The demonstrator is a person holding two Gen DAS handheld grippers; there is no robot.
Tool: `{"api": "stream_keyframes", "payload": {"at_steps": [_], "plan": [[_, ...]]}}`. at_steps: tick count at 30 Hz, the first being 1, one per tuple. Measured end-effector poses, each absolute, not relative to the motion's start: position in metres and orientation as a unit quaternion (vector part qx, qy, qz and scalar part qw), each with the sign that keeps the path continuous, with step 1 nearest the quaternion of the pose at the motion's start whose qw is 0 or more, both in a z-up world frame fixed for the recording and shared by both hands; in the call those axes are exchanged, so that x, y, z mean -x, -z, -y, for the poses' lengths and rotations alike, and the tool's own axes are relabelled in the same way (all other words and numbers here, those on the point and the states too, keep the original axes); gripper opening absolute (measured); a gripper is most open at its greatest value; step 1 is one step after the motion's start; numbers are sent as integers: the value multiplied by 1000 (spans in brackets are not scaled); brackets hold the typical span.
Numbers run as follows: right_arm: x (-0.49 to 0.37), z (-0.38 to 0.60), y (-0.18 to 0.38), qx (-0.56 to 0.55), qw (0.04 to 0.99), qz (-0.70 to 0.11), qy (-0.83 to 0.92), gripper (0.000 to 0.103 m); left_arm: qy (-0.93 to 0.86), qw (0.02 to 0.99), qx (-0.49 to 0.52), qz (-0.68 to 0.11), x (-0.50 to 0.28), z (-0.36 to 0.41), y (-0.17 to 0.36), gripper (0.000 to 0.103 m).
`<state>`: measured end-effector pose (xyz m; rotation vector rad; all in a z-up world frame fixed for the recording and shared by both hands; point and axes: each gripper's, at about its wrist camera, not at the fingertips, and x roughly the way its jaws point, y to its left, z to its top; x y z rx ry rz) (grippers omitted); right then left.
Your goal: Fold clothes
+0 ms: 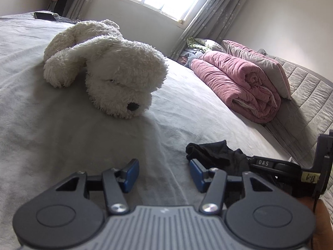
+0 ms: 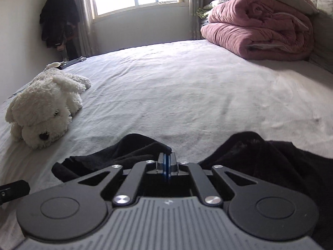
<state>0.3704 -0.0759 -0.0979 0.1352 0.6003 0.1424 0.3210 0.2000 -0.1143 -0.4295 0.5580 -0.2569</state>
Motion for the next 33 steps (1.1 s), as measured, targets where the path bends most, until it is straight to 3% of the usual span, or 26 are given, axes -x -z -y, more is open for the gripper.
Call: {"api": "stream_keyframes", "payload": {"at_steps": [8, 14, 17, 24, 28, 31, 33], "plan": [[-372, 111, 103, -172, 929, -313, -96, 1, 164, 912, 221, -304, -341, -175, 112, 54], [-373, 117, 105, -200, 922, -314, -107, 1, 168, 894, 253, -331, -364, -160, 119, 40], [-373, 119, 105, -205, 920, -315, -109, 2, 159, 889, 265, -337, -370, -157, 122, 1], [-372, 113, 102, -213, 915, -313, -139, 3, 87, 926, 234, -283, -349, -177, 88, 0], [-370, 107, 96, -227, 907, -309, -171, 14, 39, 938, 197, -282, -339, -196, 66, 0], [-369, 104, 93, -235, 901, -311, -192, 15, 2, 939, 177, -294, -330, -212, 59, 0], [-368, 102, 92, -239, 897, -311, -203, 23, -18, 938, 174, -299, -319, -220, 58, 0]]}}
